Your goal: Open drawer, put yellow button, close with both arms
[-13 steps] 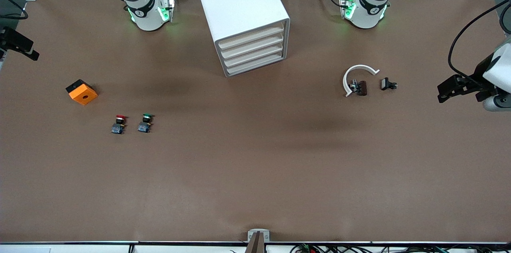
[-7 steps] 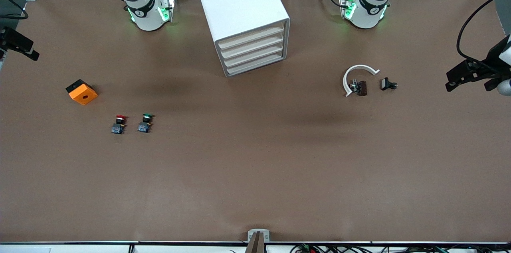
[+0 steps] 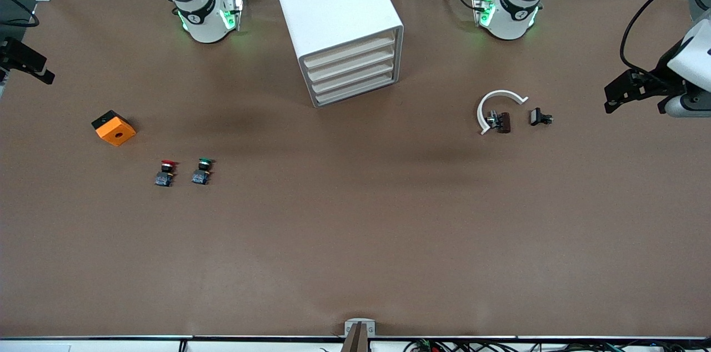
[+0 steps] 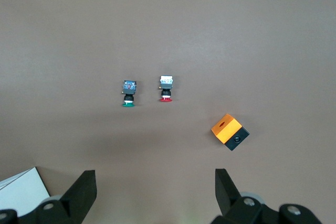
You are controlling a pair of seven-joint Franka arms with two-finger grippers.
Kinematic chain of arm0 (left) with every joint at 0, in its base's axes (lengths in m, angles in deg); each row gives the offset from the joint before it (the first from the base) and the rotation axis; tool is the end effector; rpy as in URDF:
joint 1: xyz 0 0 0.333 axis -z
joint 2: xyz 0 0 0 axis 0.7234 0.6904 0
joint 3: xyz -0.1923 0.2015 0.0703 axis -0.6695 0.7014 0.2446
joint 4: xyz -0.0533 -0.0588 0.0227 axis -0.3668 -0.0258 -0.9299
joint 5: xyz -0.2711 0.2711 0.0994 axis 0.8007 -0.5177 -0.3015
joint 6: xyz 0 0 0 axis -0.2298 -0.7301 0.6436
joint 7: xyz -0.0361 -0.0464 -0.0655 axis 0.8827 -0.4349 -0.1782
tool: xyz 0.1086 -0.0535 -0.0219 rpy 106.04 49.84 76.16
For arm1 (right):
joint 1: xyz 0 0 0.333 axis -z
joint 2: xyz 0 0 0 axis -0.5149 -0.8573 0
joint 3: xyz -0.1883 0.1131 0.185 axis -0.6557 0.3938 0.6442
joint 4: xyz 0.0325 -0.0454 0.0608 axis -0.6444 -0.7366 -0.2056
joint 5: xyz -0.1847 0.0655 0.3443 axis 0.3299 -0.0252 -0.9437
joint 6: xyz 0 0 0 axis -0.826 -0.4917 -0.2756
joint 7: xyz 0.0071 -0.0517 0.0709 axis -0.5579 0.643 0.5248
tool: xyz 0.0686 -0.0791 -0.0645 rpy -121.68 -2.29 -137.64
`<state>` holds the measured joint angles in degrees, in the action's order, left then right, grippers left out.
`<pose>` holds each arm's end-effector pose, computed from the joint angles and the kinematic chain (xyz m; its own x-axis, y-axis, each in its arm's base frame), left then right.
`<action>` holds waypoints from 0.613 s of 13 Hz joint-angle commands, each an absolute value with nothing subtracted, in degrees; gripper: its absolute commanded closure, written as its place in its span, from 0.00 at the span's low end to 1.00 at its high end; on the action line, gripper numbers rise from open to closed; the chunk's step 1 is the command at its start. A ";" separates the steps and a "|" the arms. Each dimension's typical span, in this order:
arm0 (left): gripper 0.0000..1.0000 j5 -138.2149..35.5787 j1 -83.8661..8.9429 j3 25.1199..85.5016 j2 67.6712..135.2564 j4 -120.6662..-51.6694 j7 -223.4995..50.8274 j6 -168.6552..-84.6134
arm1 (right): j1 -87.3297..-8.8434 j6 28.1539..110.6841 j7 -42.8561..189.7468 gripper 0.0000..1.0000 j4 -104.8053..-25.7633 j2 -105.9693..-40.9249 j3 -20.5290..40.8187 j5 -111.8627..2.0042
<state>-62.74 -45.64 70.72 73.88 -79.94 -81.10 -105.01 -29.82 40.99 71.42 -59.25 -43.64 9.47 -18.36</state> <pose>0.5574 -0.0299 0.5797 0.9966 -0.0443 0.0693 -0.0414 -0.9982 -0.0428 0.5172 -0.0682 0.6110 0.9972 -0.0739 0.0083 -0.0737 -0.9971 -0.0176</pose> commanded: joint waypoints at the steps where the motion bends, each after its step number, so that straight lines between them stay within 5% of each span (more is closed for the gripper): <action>1: 0.00 -61.80 -44.40 72.14 71.62 -82.34 -80.24 -106.50 | -29.05 41.25 72.28 0.00 -60.57 -42.16 9.88 -18.70; 8: 0.00 -61.89 -44.58 71.53 71.62 -81.99 -80.15 -103.52 | -29.05 41.16 72.28 0.00 -60.57 -42.16 9.88 -18.70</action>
